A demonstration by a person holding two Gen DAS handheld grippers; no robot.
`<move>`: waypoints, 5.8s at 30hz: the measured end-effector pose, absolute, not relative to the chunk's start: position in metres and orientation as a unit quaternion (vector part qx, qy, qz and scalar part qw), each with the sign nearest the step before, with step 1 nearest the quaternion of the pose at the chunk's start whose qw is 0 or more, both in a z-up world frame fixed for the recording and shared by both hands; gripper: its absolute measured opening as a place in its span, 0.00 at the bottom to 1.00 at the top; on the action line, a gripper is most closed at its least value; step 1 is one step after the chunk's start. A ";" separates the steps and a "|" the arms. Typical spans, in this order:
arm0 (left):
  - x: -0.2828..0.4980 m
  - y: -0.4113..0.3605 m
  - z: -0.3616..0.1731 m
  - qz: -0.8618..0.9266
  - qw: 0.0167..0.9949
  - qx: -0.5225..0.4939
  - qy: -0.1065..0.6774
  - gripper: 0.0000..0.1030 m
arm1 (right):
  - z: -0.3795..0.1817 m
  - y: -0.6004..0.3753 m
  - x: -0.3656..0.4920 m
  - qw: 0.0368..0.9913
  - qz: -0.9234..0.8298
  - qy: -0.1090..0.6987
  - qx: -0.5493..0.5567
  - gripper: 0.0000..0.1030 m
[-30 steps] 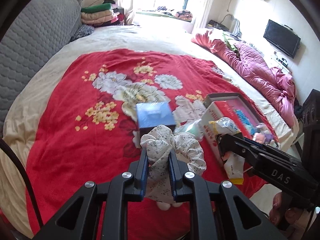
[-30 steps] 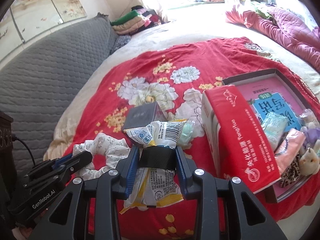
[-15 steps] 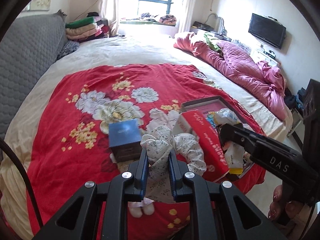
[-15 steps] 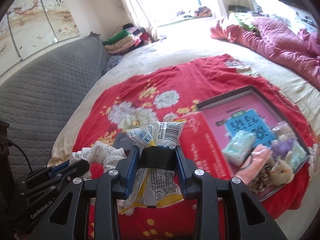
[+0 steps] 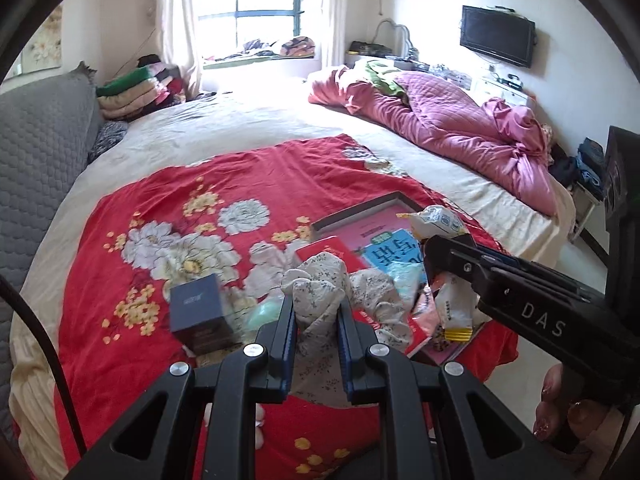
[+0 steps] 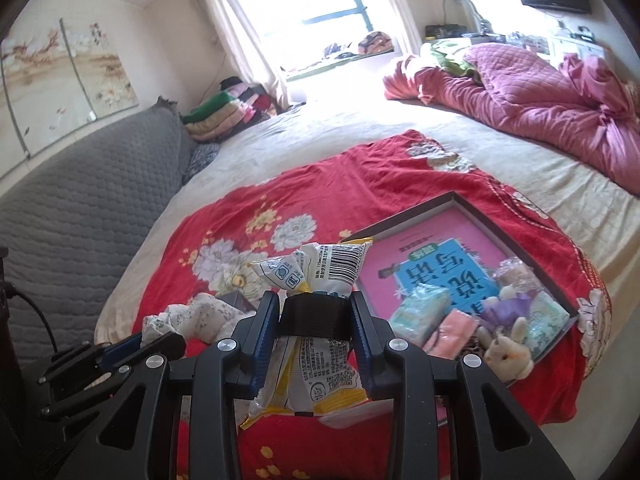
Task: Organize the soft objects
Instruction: 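Carry the scrunchie and snack packet with both grippers over the pink tray, then lower the scrunchie with the left gripper while the right lowers the packet, then open both, then move both open grippers back to the plush bear and green sponge, then grasp the crowned plush bear with the left gripper while the right grasps the bagged green sponge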
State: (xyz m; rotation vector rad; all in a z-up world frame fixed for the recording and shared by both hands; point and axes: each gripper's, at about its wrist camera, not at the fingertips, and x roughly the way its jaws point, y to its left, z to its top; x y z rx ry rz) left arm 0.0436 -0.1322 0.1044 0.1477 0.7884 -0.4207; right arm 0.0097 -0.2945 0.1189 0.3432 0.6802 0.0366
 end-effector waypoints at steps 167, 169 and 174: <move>0.085 -0.026 -0.051 -0.127 0.832 -0.018 0.540 0.75 | 0.083 -0.185 0.057 0.913 0.076 0.402 0.003 0.71; 0.088 -0.023 -0.058 -0.134 0.826 -0.039 0.546 0.76 | 0.075 -0.181 0.062 0.909 0.074 0.411 -0.009 0.71; 0.098 -0.020 -0.077 -0.132 0.812 -0.060 0.565 0.76 | 0.054 -0.172 0.076 0.897 0.066 0.436 -0.034 0.71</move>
